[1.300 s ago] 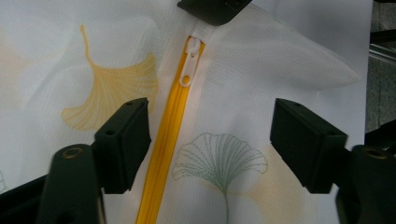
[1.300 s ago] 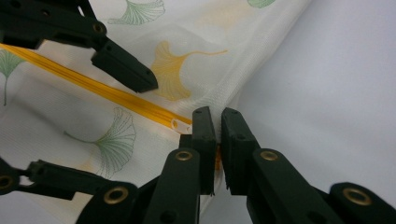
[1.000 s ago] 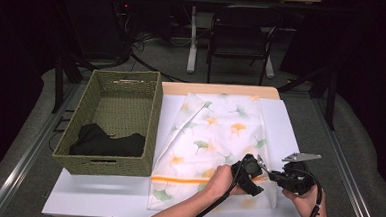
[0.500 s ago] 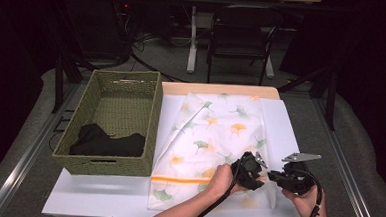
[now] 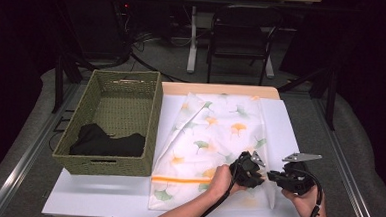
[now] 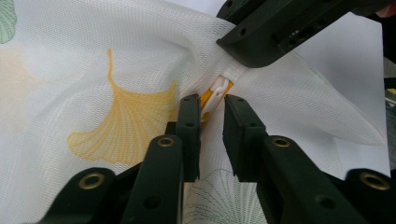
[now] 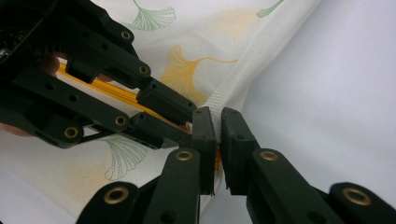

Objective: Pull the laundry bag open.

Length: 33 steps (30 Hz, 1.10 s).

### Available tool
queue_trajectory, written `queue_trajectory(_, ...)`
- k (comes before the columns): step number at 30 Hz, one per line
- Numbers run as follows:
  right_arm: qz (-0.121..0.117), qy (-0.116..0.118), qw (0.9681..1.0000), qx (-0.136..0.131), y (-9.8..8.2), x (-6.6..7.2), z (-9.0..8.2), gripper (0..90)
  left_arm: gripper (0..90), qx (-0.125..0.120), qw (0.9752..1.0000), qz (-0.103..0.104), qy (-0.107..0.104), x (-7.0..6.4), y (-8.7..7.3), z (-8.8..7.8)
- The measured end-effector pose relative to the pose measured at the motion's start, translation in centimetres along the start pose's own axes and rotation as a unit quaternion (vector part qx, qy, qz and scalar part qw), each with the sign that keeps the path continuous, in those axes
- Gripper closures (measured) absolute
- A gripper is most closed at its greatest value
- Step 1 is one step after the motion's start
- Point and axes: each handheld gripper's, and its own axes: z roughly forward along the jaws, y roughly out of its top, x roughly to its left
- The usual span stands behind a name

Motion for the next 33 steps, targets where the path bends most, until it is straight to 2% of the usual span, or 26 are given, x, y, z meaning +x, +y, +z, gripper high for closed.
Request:
queue_trajectory(2, 0.0, 0.001, 1.0, 0.0, 0.01, -0.01, 0.0, 85.4, 80.1, -0.006, 0.9999, -0.007, -0.009, 0.01, -0.12, 0.13)
queue_trajectory(6, 0.001, -0.001, 1.0, -0.001, 0.01, -0.02, -0.01, 85.4, 84.9, 0.0, 1.0, 0.0, 0.001, -0.33, -0.09, 0.23)
queue_trajectory(8, 0.002, 0.0, 1.0, -0.001, 0.01, -0.03, -0.01, 85.4, 86.1, -0.007, 1.0, 0.002, -0.003, -0.36, -0.14, 0.35)
queue_trajectory(12, 0.001, 0.0, 1.0, -0.002, 0.01, -0.03, -0.01, 85.4, 86.1, -0.007, 1.0, 0.0, 0.003, -0.45, -0.23, 0.34)
queue_trajectory(13, 0.002, 0.0, 1.0, -0.001, 0.01, -0.02, -0.03, 85.4, 85.8, -0.016, 0.9998, -0.005, -0.003, -0.43, -0.35, 0.44)
queue_trajectory(18, 0.004, 0.002, 1.0, 0.0, 0.0, -0.07, -0.05, 85.4, 85.2, -0.01, 0.9999, -0.004, 0.002, -0.45, -0.32, 0.36)
queue_trajectory(19, 0.004, 0.002, 1.0, 0.0, 0.0, -0.07, -0.04, 85.4, 85.5, -0.018, 0.9998, -0.008, -0.002, -0.49, -0.37, 0.48)
queue_trajectory(22, 0.003, 0.003, 1.0, 0.0, 0.0, -0.08, 0.0, 85.4, 88.7, -0.012, 0.9999, -0.003, 0.004, -0.57, -0.31, 0.44)
queue_trajectory(33, 0.006, 0.009, 0.9999, -0.001, -0.01, -0.17, 0.04, 85.5, 88.7, -0.014, 0.9999, -0.005, 0.006, -0.82, -0.34, 0.58)
